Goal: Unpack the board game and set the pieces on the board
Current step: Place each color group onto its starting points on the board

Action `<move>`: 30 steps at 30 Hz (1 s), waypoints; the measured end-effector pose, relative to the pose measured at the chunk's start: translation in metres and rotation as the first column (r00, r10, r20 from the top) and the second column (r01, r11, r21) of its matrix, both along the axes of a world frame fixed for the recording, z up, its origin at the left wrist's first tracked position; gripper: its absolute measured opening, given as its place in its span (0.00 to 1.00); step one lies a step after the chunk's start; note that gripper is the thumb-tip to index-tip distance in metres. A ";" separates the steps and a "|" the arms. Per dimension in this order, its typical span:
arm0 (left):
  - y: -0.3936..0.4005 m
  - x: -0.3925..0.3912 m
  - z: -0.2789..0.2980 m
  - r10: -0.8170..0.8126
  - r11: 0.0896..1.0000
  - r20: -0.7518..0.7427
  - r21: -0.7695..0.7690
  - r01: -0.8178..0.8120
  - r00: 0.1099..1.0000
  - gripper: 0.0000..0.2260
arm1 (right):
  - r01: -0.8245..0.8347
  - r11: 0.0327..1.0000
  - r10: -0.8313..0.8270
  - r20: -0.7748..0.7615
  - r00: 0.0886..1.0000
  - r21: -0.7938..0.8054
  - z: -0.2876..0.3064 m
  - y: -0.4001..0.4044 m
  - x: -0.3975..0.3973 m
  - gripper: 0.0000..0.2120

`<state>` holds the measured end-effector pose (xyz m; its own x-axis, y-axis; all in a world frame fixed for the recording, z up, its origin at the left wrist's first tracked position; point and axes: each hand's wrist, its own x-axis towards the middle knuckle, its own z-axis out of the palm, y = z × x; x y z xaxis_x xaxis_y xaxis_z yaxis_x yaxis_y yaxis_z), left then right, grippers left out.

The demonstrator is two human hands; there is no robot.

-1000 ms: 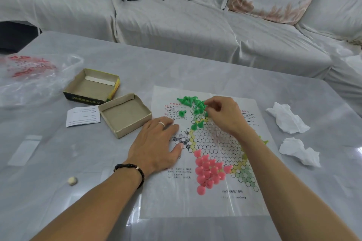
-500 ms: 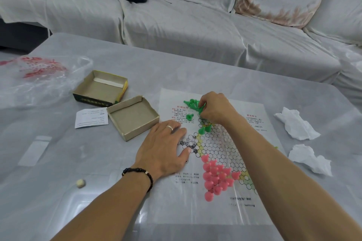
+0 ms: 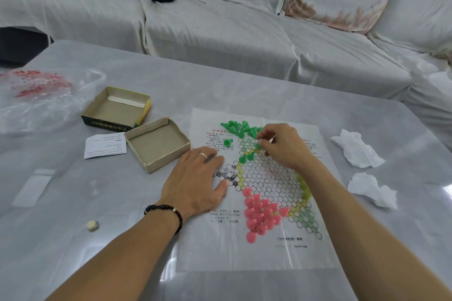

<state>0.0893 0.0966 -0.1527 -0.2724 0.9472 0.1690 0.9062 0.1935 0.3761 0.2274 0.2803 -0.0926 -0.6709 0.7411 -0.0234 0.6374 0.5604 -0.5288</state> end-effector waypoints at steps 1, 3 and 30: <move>0.000 0.000 0.000 0.000 1.000 -0.002 -0.002 0.000 1.000 0.23 | -0.003 1.000 0.002 0.023 1.000 0.017 -0.003 -0.001 0.004 0.04; 0.000 0.000 0.001 0.001 1.000 -0.006 -0.001 -0.001 1.000 0.23 | -0.004 1.000 0.002 0.052 0.999 0.027 -0.008 -0.003 0.008 0.06; 0.001 -0.002 -0.003 0.002 1.000 -0.007 -0.012 -0.002 1.000 0.22 | 0.101 0.993 -0.102 0.011 0.995 0.065 -0.011 -0.006 0.015 0.14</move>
